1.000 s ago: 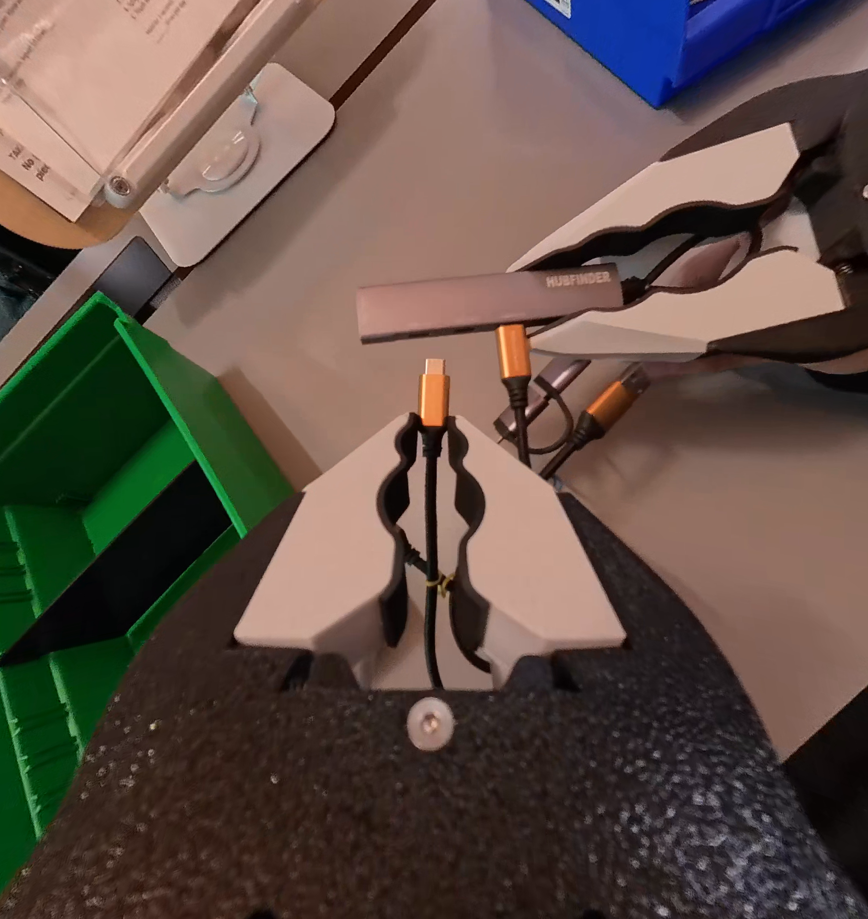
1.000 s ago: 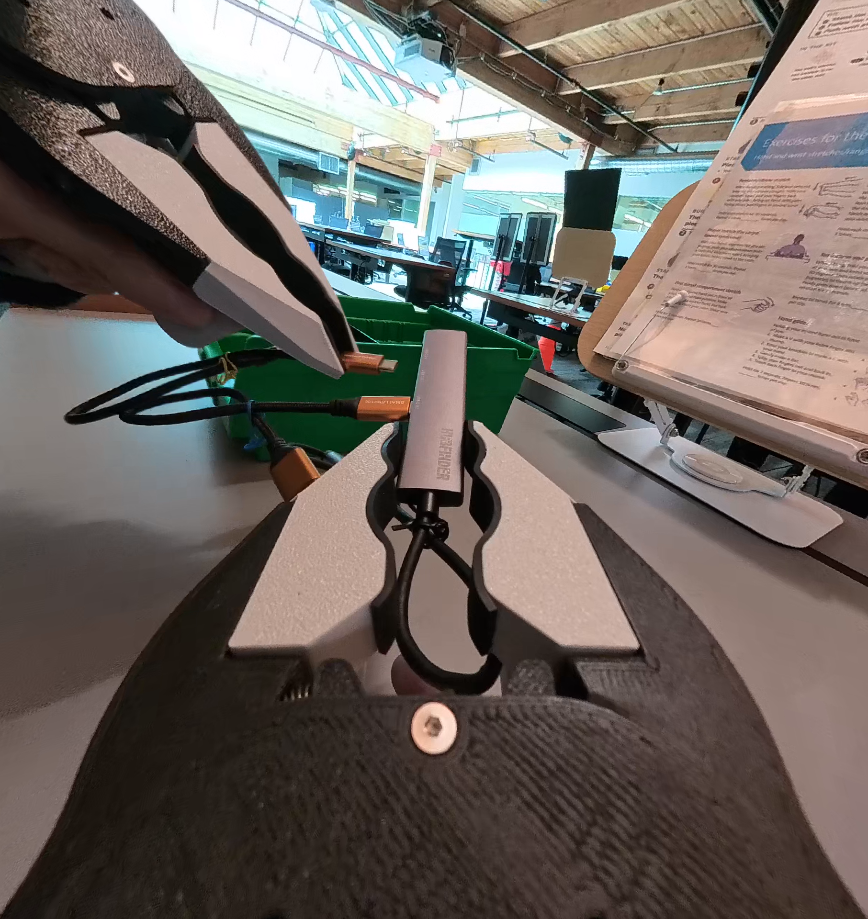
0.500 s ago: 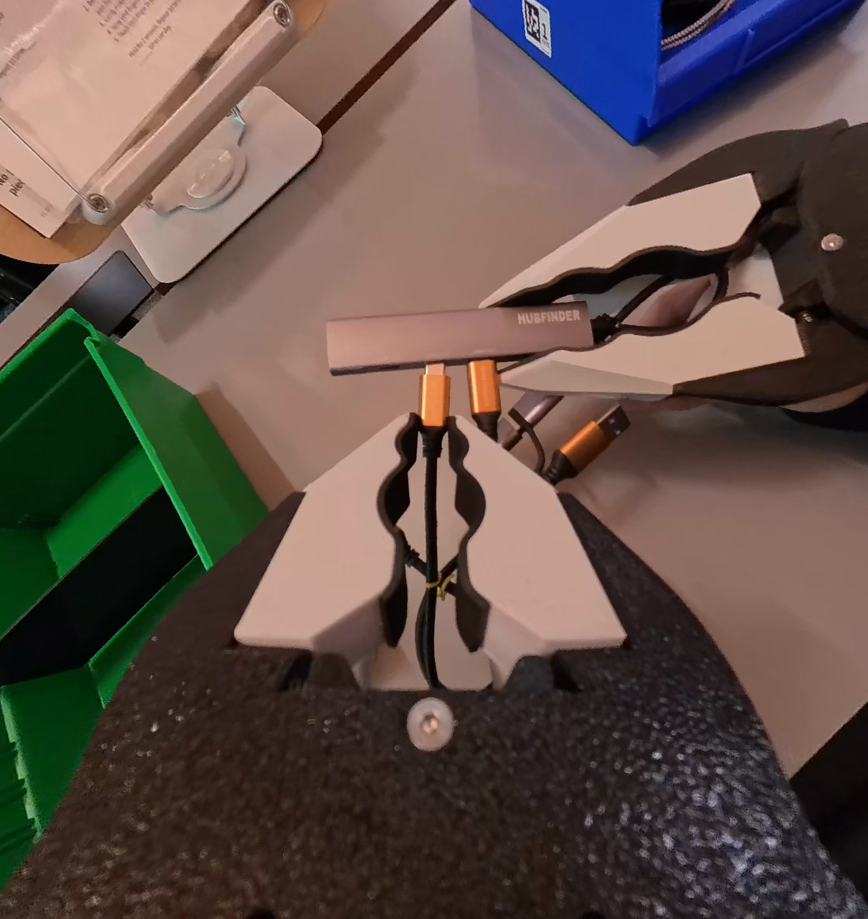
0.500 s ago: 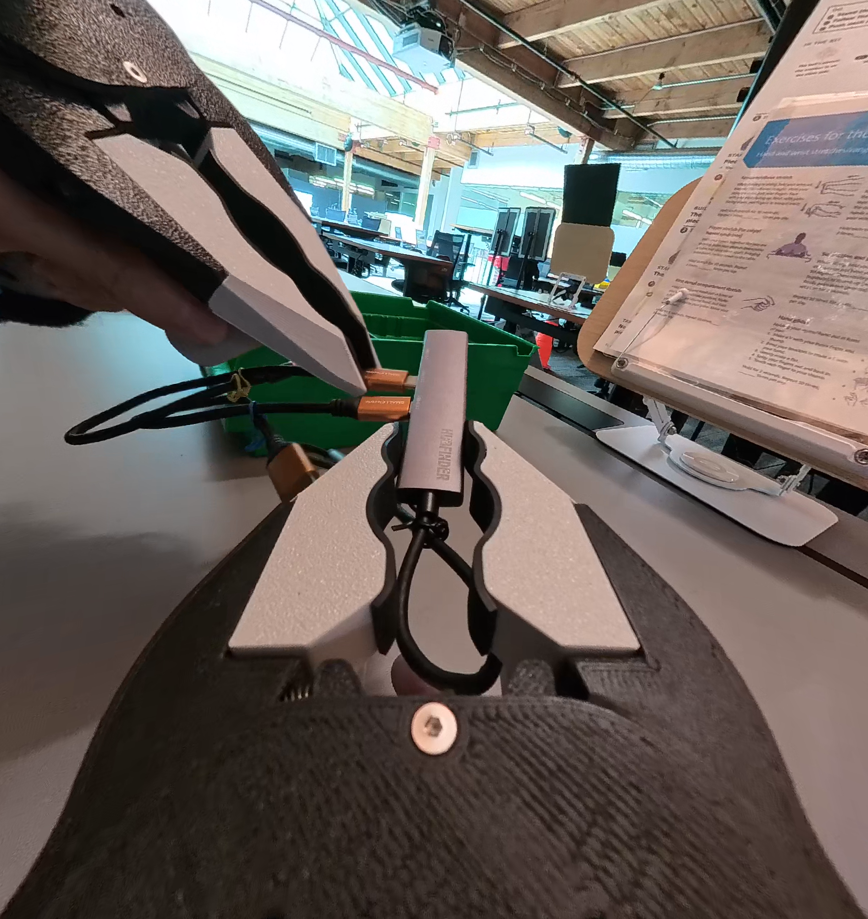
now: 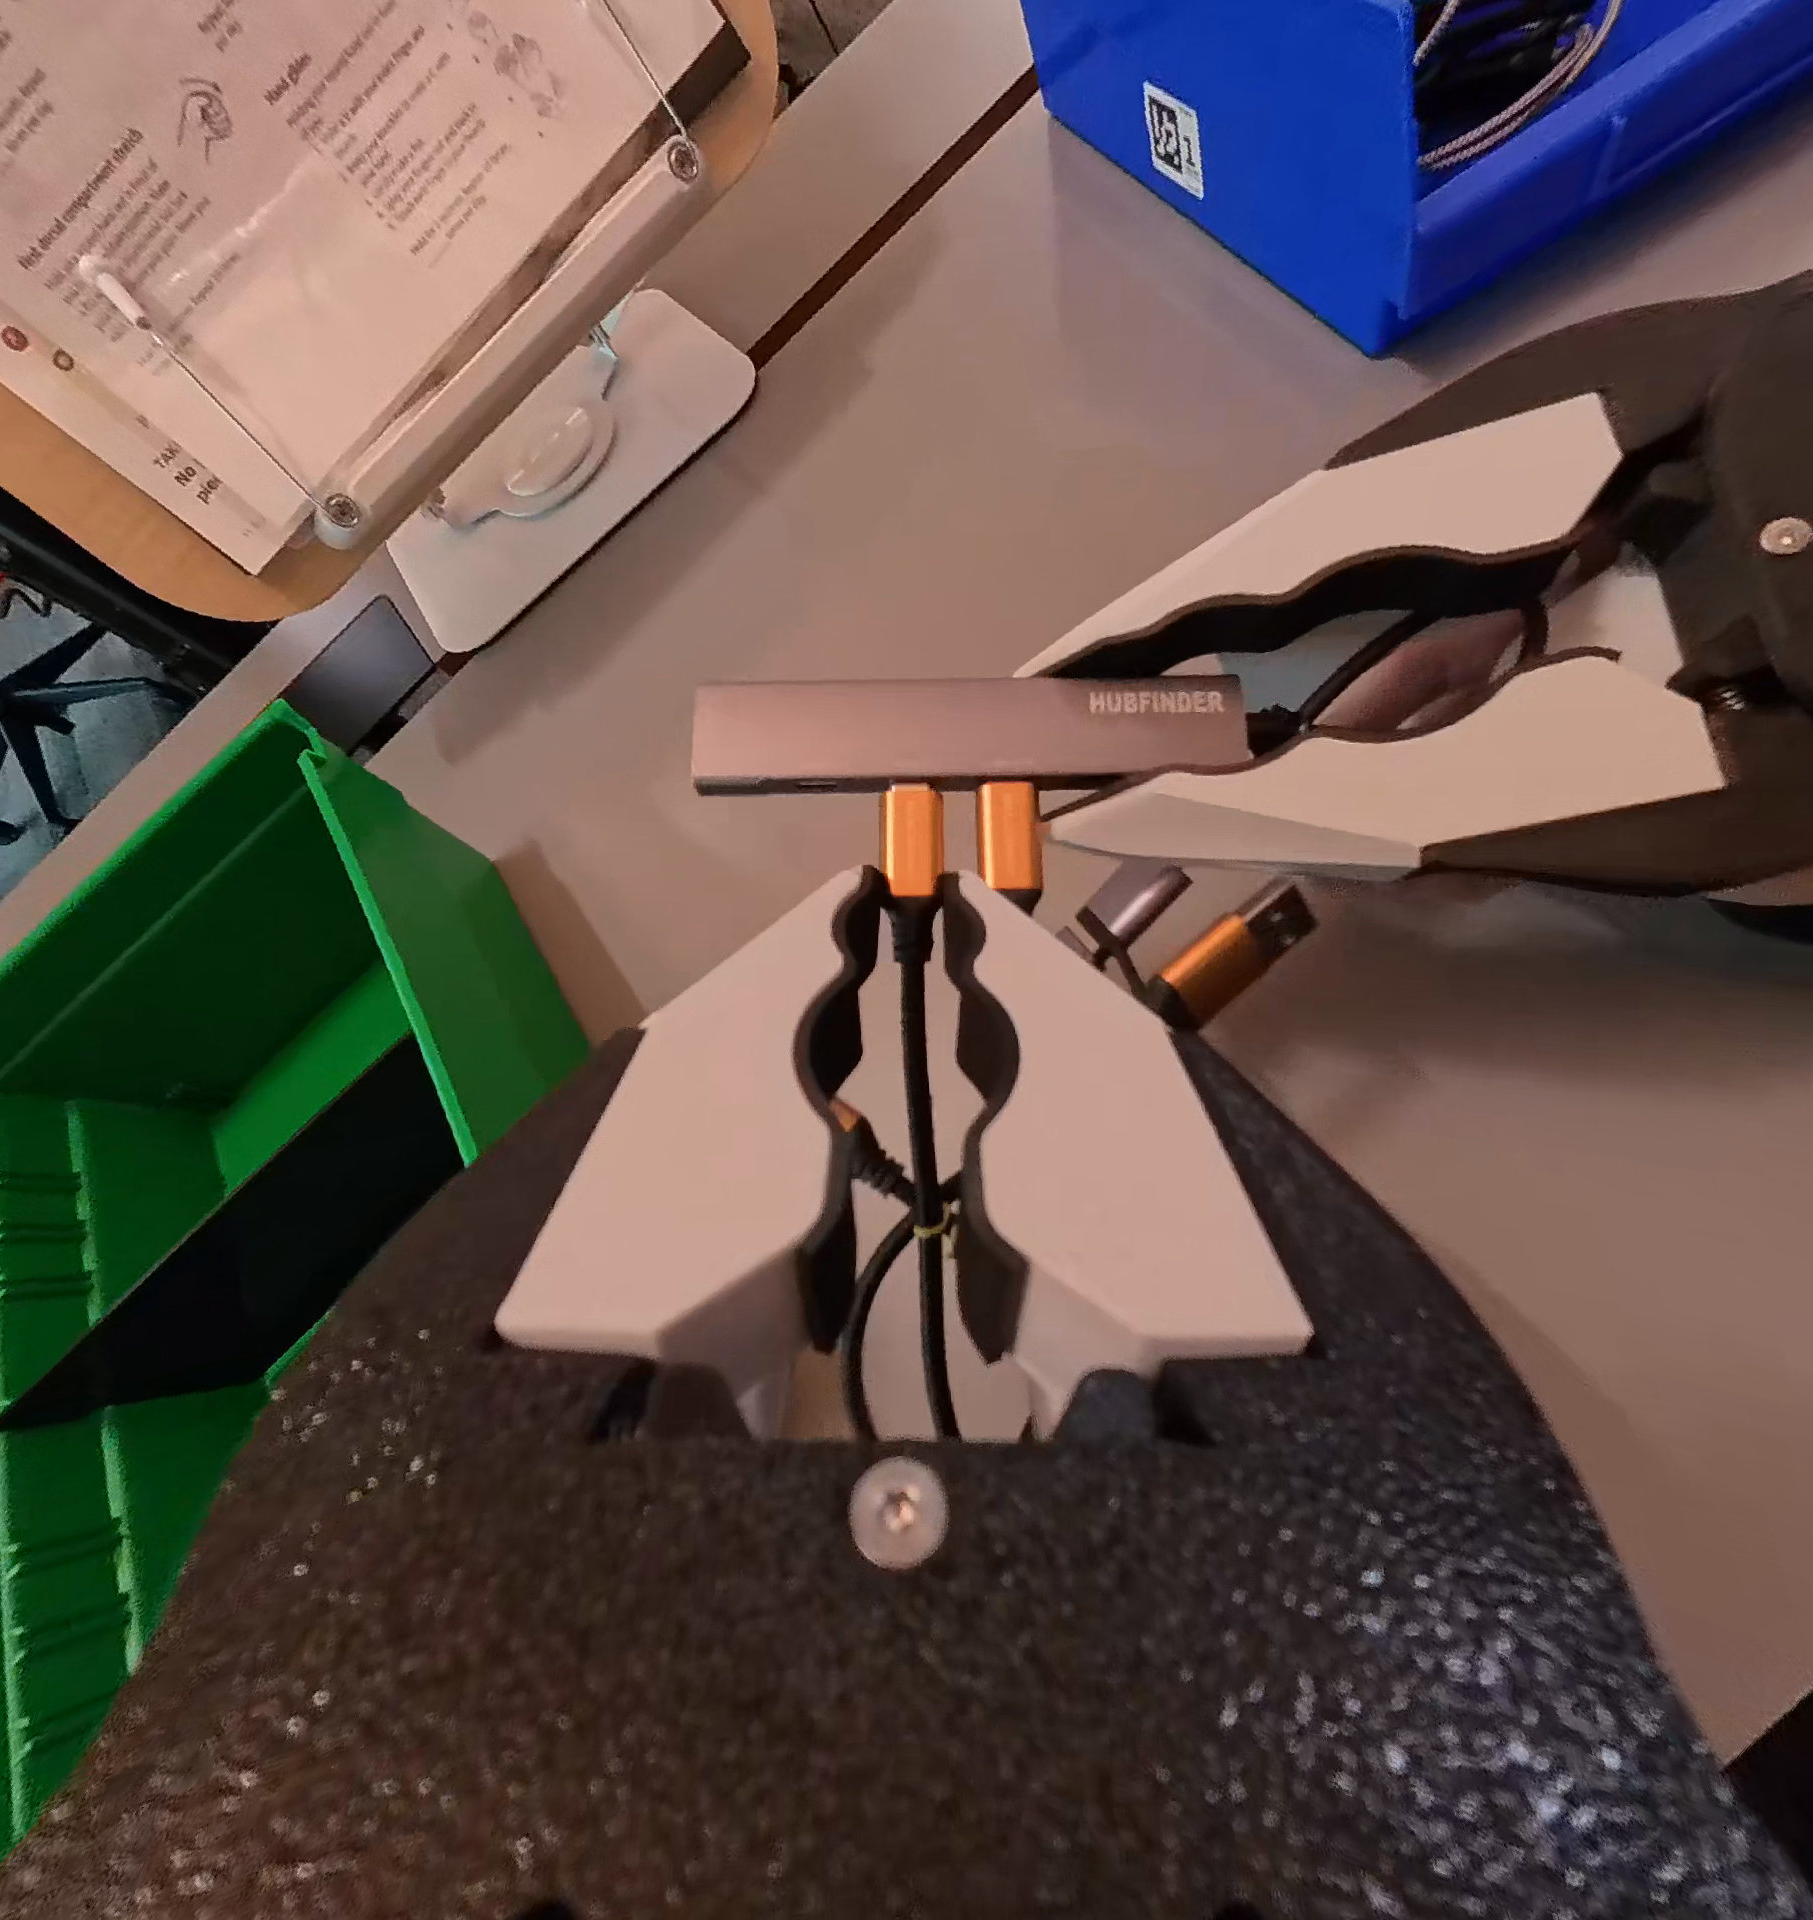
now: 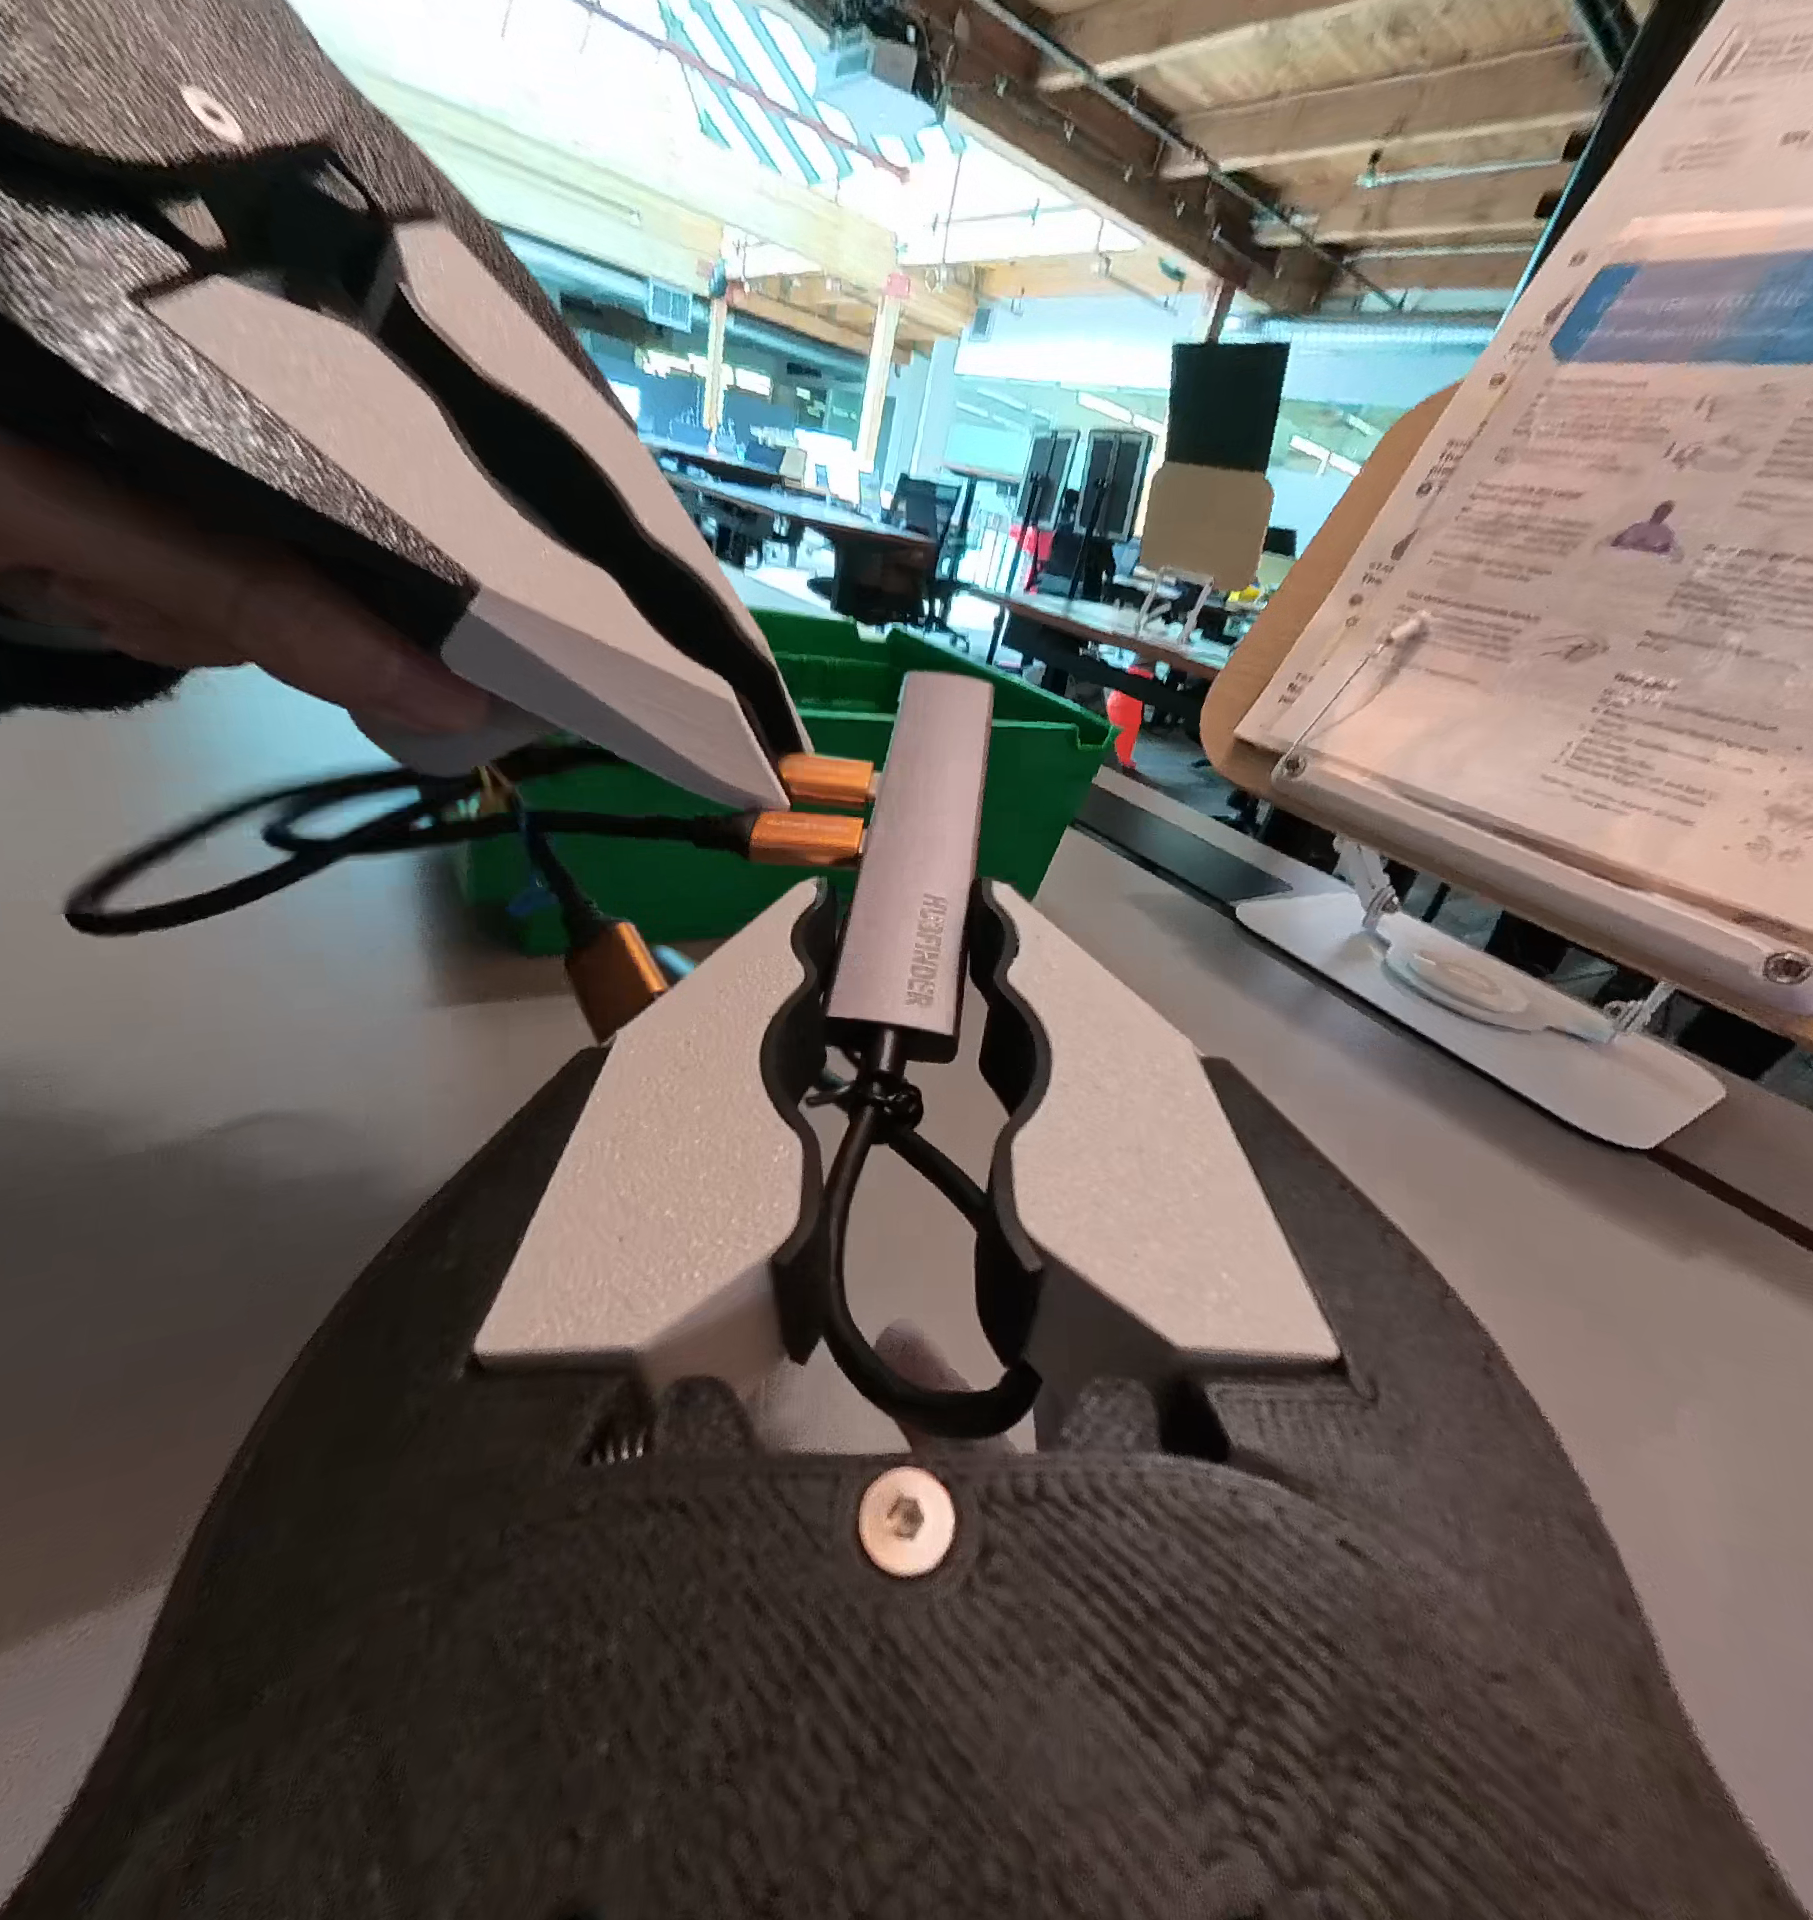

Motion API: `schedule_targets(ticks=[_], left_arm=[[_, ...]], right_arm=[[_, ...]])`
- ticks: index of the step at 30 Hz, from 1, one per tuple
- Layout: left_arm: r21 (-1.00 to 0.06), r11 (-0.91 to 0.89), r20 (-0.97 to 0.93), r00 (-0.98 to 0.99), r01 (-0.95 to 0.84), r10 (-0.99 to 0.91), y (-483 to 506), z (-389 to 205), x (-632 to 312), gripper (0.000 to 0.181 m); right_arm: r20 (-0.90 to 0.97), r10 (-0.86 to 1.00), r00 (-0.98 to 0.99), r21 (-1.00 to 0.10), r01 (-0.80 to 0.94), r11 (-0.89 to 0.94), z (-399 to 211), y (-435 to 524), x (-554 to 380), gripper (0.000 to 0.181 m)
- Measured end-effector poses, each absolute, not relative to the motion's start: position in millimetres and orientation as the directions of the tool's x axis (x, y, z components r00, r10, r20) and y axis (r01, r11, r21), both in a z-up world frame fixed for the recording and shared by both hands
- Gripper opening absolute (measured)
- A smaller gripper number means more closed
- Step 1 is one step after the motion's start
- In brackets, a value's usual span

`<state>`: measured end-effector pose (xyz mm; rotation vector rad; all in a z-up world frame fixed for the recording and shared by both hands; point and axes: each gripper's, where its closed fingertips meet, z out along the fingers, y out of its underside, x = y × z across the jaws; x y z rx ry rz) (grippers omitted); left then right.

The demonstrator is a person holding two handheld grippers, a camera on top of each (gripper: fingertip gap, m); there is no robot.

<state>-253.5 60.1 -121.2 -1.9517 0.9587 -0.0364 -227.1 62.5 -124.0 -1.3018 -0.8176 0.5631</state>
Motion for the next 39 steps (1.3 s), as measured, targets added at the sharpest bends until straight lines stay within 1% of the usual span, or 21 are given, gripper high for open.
schedule_targets(ticks=[3,6,11,18,20,27,30,34,39], left_arm=[[-0.732,-0.258,-0.369,0.685,-0.630,-0.628,61,-126,-255,0.009],[-0.754,-0.245,-0.354,0.691,-0.609,-0.630,61,-124,-253,0.009],[-0.738,-0.222,-0.377,0.663,-0.637,-0.647,62,-131,-254,0.009],[-0.768,-0.177,-0.365,0.648,-0.616,-0.669,62,-133,-254,0.009],[-0.793,-0.159,-0.356,0.659,-0.588,-0.663,63,-129,-253,0.009],[-0.832,-0.088,-0.378,0.675,-0.548,-0.634,59,-114,-249,0.010],[-0.835,-0.028,-0.420,0.670,-0.550,-0.612,58,-107,-246,0.010],[-0.824,0.102,-0.509,0.649,-0.557,-0.566,56,-99,-243,0.010],[-0.826,0.175,-0.533,0.643,-0.535,-0.550,52,-96,-243,0.010]], right_arm=[[0.233,0.757,0.611,-0.971,0.104,0.215,-125,62,-227,0.025],[0.251,0.747,0.616,-0.966,0.117,0.229,-124,62,-227,0.025],[0.303,0.730,0.612,-0.952,0.164,0.258,-126,62,-228,0.025],[0.317,0.737,0.597,-0.948,0.183,0.260,-129,61,-229,0.025],[0.294,0.735,0.611,-0.955,0.155,0.253,-126,62,-227,0.025],[0.220,0.755,0.618,-0.969,0.052,0.240,-119,61,-224,0.025],[0.196,0.755,0.626,-0.970,0.011,0.243,-112,59,-222,0.025],[0.169,0.748,0.641,-0.971,-0.021,0.238,-104,60,-218,0.024],[0.106,0.767,0.633,-0.976,-0.082,0.202,-102,60,-218,0.023]])
